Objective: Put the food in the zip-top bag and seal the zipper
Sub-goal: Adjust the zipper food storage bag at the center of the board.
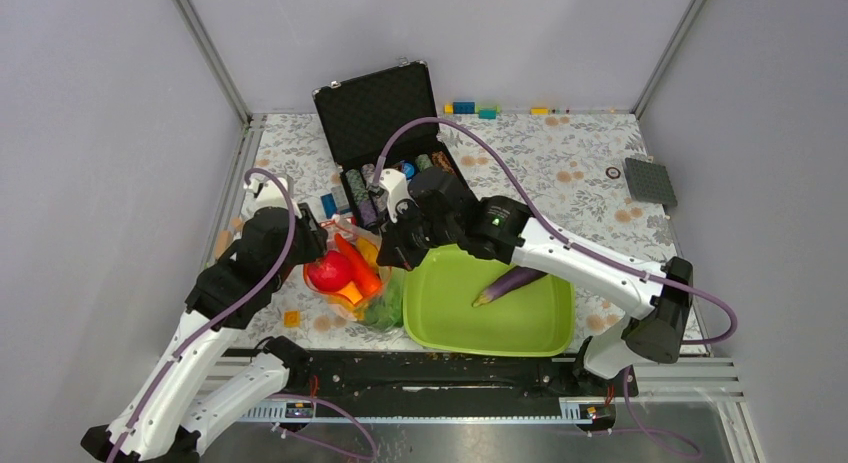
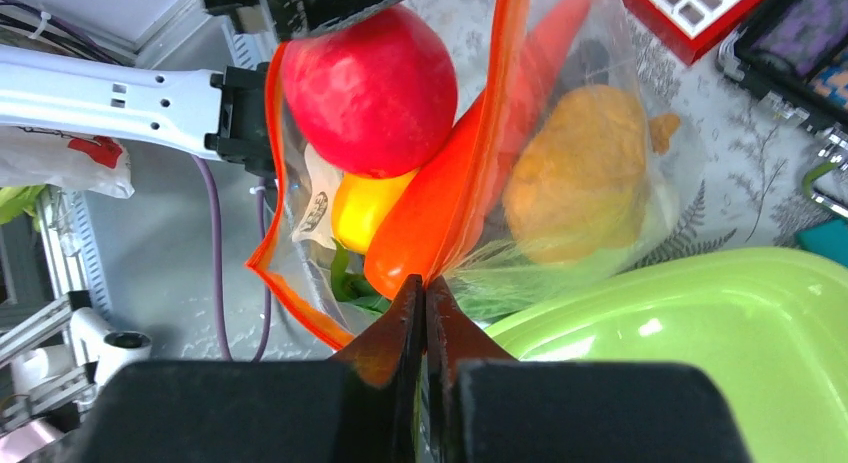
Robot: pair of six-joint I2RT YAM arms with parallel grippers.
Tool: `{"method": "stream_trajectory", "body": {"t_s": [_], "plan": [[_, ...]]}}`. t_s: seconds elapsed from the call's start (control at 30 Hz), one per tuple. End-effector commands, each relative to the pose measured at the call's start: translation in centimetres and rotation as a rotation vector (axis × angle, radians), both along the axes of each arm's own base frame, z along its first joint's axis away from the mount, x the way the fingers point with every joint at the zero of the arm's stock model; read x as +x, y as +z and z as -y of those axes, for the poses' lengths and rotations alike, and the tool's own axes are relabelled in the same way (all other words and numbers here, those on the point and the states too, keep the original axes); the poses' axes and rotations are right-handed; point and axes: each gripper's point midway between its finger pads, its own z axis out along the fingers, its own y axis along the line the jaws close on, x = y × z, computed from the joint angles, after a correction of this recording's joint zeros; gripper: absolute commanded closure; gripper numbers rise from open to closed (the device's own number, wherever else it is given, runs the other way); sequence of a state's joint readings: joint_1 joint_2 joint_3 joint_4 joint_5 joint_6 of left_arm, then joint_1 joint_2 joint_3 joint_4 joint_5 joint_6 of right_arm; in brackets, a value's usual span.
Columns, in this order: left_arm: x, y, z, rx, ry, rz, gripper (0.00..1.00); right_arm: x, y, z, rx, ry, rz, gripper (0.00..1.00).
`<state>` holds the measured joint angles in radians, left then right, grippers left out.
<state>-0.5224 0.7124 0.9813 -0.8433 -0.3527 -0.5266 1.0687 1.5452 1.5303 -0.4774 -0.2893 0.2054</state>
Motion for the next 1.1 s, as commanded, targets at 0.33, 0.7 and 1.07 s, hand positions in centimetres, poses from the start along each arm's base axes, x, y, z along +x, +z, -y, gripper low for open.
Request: {"method": "stream_trajectory", "body": {"t_s": [0.33,0.7,1.07], "plan": [[-2.2,1.4,0.6,-0.152,-0.024,0.034,0.01,2.5,-1.3,1.5,0.019,-0.077,-0.142,1.00],[-7.3,-0.8,0.0,-0.304,-0.019,-0.036,0.02,2.9,-1.8,3.1,0.022,-0.086,-0.103,1.00],[-6.1,-4.6,3.9,-0.336,-0.132,-0.177,0.26,2.2,-0.3,3.7,0.073,-0.056,-0.060,1.00]]}}
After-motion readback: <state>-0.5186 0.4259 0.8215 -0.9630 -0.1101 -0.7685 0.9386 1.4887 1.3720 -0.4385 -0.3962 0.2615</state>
